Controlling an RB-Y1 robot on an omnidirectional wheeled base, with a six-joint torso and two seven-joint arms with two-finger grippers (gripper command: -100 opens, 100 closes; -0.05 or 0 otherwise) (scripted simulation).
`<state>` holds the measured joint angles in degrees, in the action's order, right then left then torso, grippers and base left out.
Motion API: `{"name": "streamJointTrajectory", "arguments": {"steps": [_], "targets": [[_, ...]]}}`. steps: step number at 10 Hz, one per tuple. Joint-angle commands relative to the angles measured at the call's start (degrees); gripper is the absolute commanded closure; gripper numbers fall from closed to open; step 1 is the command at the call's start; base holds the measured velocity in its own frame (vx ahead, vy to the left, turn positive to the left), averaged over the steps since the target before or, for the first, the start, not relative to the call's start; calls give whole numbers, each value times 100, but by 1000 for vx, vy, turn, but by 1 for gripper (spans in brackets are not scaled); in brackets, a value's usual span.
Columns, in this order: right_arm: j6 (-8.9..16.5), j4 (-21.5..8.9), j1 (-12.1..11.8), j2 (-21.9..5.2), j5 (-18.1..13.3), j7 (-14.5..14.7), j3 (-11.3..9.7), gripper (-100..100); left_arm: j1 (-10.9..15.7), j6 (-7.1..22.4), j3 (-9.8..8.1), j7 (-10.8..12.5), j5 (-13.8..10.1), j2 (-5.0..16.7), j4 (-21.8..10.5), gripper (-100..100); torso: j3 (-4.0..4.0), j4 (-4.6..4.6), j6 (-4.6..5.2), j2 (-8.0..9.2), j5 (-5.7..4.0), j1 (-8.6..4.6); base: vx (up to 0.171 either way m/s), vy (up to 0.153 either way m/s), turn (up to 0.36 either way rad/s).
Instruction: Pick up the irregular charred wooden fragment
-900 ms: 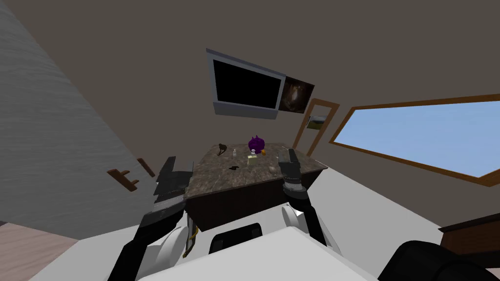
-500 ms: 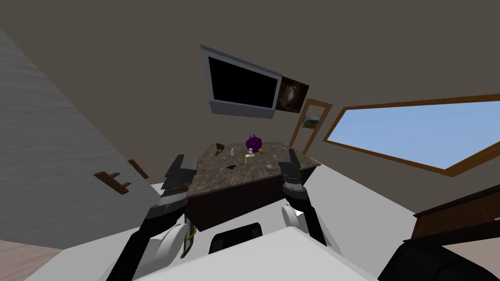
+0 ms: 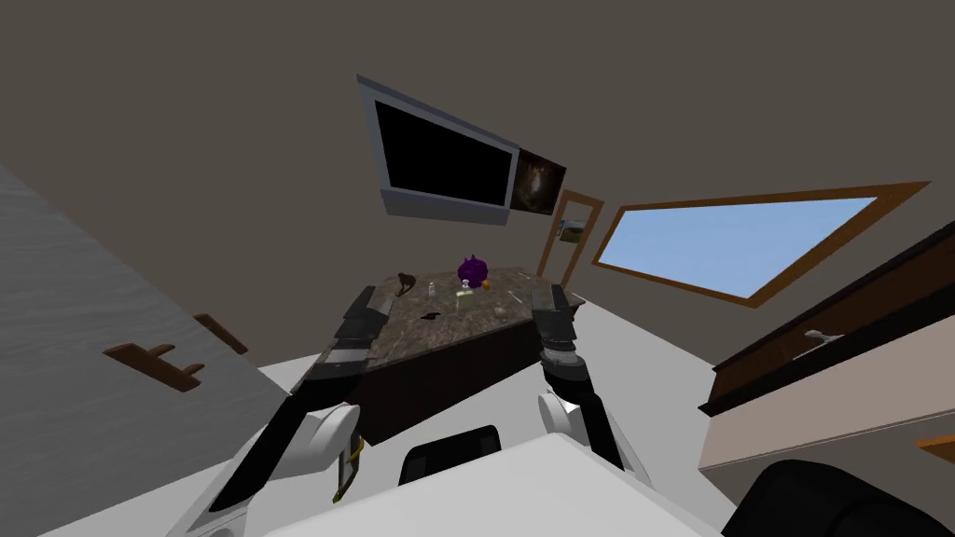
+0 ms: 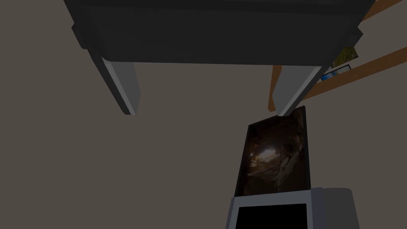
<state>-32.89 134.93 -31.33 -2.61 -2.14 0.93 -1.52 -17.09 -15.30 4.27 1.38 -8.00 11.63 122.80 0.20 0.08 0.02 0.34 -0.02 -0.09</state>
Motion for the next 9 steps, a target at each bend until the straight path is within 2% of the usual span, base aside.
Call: {"name": "streamJointTrajectory", "arguments": {"steps": [1, 2, 3, 4, 5, 6, 7, 8, 9], "targets": [[0, 0, 0, 0, 0, 0, 0, 0, 286, 286, 29, 90, -160, 265, -248, -100, 0, 0, 0, 0, 0, 0, -101, -35, -207], [0, 0, 0, 0, 0, 0, 0, 0, 354, 310, 29, 90, -160, 265, -248, -100, 1, 0, -1, 3, 0, -1, -59, -31, -68], [0, 0, -1, 0, 0, 0, 0, 0, 567, 520, 36, 145, -271, 422, -390, -100, -4, -1, -3, -8, 0, 1, -46, -31, -131], [0, 0, -1, 0, 0, 0, 0, 0, 580, 562, 36, 145, -271, 422, -390, -100, -8, -3, -1, -15, 1, 1, -32, -17, -87], [0, 0, -1, 0, 0, 0, 1, 0, 812, 780, 41, 203, -388, 577, -547, -100, -11, -4, -4, -20, 1, 6, -45, -19, -172], [0, 0, -1, 0, 0, 0, 0, 0, 812, 832, 41, 203, -388, 577, -547, -100, -11, -4, -1, -18, 2, 6, -36, -17, -83], [0, 0, -2, 0, 0, 0, 1, 0, 1048, 1009, 46, 263, -510, 731, -719, -100, -11, -4, -5, -20, 2, 7, -38, -35, -150], [0, 0, -1, 0, 0, 0, 0, 0, 1048, 1120, 46, 263, -510, 731, -719, -100, -11, -4, -2, -20, 1, 2, -35, -23, -84], [0, 0, -2, 0, 0, 0, 1, 0, 1287, 1274, 50, 325, -636, 883, -905, -100, -11, -4, -5, -20, 1, 5, -43, -29, -165]]}}
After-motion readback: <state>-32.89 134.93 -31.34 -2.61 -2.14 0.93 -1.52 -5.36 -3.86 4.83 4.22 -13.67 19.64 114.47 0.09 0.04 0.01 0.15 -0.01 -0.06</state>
